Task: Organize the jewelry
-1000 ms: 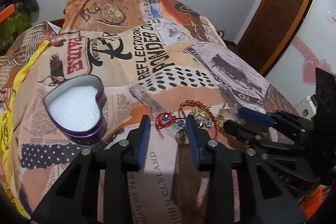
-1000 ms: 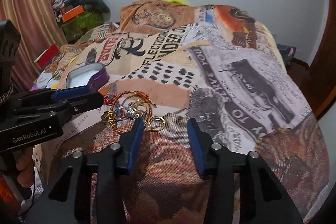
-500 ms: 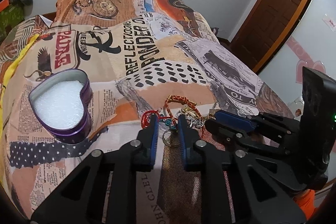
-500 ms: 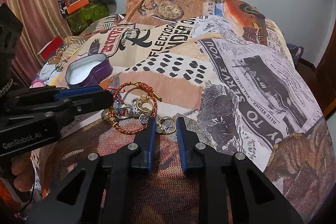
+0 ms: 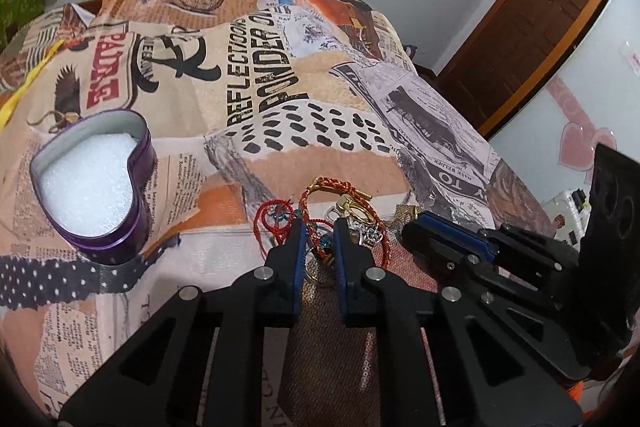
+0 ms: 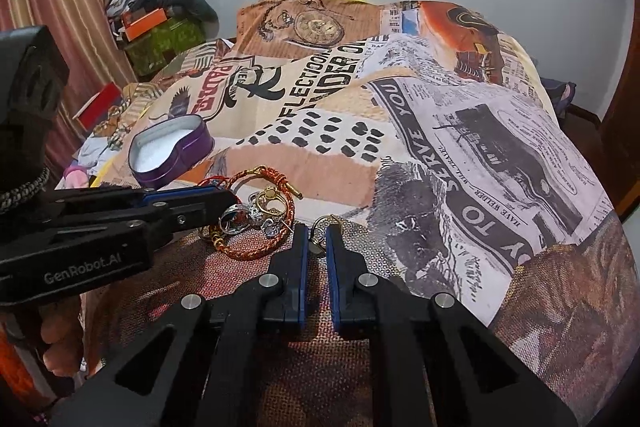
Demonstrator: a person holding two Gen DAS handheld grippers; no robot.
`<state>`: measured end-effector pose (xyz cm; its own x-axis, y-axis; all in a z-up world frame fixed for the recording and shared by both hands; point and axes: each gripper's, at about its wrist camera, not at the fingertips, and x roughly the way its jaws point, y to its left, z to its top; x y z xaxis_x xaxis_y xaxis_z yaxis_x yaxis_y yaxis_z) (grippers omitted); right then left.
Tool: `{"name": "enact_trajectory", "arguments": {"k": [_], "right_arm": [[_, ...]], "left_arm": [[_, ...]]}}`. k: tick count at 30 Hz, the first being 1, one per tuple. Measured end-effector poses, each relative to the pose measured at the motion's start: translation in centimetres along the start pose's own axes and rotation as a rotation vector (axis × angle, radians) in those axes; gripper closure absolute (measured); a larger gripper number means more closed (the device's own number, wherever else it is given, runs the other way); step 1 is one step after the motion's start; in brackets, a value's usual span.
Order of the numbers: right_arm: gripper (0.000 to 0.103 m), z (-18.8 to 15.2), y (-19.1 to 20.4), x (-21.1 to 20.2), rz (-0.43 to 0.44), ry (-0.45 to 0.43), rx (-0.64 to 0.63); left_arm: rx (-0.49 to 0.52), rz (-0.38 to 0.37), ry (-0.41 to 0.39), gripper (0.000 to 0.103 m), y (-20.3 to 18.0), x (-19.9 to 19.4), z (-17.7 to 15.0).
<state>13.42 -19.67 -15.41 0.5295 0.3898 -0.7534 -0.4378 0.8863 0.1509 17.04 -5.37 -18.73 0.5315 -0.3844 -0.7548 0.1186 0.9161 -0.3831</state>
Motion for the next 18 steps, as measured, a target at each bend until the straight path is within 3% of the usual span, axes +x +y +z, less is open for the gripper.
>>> {"name": "enact_trajectory", "arguments": {"k": [5, 8, 18], "right_arm": [[0.095, -0.2, -0.1, -0.5, -0.004, -0.01, -0.001], [0.095, -0.3, -0.2, -1.0, -0.008, -0.023, 0.003], [0.095, -0.7, -1.1, -2.2, -0.026, -0.038, 0.025]], "left_arm": [[0.006, 0.015, -0.006, 0.091, -0.1, 0.2, 0.0], [0.034, 0.029, -0.017, 0.099, -0.7, 0.2, -0.2], [0.093, 0.061, -0.096, 0.099, -2.0, -1.8, 0.1]]}}
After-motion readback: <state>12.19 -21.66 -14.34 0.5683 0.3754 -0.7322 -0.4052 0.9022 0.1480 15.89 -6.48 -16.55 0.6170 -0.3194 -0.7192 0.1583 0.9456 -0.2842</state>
